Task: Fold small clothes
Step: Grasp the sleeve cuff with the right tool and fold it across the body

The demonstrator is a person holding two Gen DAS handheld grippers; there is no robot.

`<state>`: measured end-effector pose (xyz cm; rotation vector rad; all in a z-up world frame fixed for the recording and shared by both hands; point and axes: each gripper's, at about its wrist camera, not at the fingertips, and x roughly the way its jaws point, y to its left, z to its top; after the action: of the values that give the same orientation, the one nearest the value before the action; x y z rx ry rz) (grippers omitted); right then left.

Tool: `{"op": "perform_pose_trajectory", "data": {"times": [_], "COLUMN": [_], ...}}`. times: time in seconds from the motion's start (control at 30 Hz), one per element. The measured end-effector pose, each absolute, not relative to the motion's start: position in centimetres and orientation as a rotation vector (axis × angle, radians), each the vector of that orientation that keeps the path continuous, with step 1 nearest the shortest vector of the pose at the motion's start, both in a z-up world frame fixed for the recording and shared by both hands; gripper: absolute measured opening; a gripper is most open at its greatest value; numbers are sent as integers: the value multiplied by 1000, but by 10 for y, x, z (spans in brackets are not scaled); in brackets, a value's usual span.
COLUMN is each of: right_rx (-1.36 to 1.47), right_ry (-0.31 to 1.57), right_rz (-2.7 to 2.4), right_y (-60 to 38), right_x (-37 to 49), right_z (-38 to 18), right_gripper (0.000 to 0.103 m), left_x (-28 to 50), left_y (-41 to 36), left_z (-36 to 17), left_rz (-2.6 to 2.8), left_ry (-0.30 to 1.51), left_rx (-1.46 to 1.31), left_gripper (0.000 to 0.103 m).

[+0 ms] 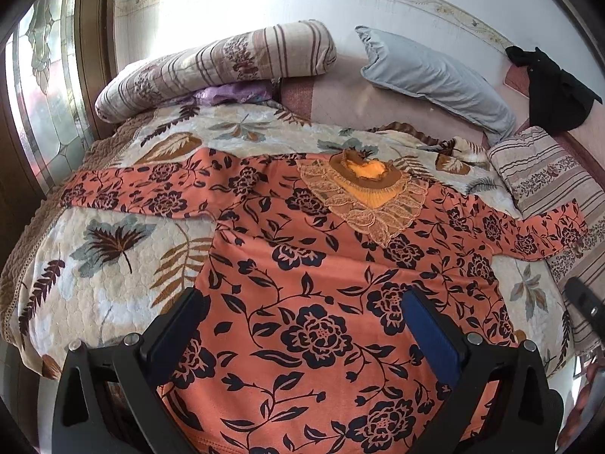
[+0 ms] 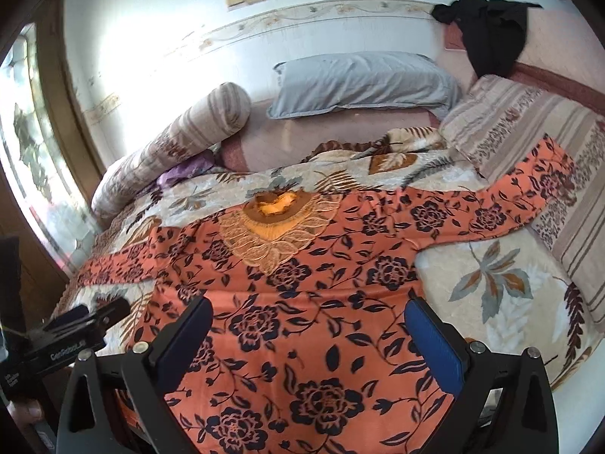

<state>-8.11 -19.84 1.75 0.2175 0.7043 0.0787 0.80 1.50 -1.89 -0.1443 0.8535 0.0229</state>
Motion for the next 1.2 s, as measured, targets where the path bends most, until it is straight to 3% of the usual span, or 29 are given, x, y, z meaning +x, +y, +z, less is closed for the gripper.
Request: {"op": "perform_pose_trajectory", "data": {"times": [0.13, 0.33, 0.6, 0.63, 0.67, 0.7, 0.9, 1.1, 1.2], "right_rx": [416, 463, 334, 304, 275, 249, 227, 294, 381], "right_ry": [652, 631, 721, 716, 727, 761, 690, 508, 463], "right_rz": [-75, -449, -764, -784, -791, -775, -552, -76, 162], "right_y": [-315, -490, -572, -572, -569, -565, -496, -301, -197], "right_x": [-52, 41, 134, 140, 147, 154, 154, 134, 122], "right_z": [-4, -23, -34, -35, -36, -37, 18, 109, 123], "right_gripper": [102, 102, 95, 80, 38, 6, 5, 5, 6], "left_x": [25, 48, 76, 77, 77, 76, 65, 45, 34], "left_y": [34, 47, 43, 45, 47, 51, 88, 122, 140], "left_z": [-50, -86, -115, -116, -117, -118, -118, -111, -106], "left_rz": [56, 95, 113, 115, 120, 125, 157, 168, 189], "left_ry": [905, 970, 1045, 1050, 1056, 1055, 1018, 969, 947], "left_rx": [-201, -200, -172, -169, -164, -162, -239, -311, -323], "left_gripper": [103, 103, 103, 103, 103, 103, 103, 103, 103]}}
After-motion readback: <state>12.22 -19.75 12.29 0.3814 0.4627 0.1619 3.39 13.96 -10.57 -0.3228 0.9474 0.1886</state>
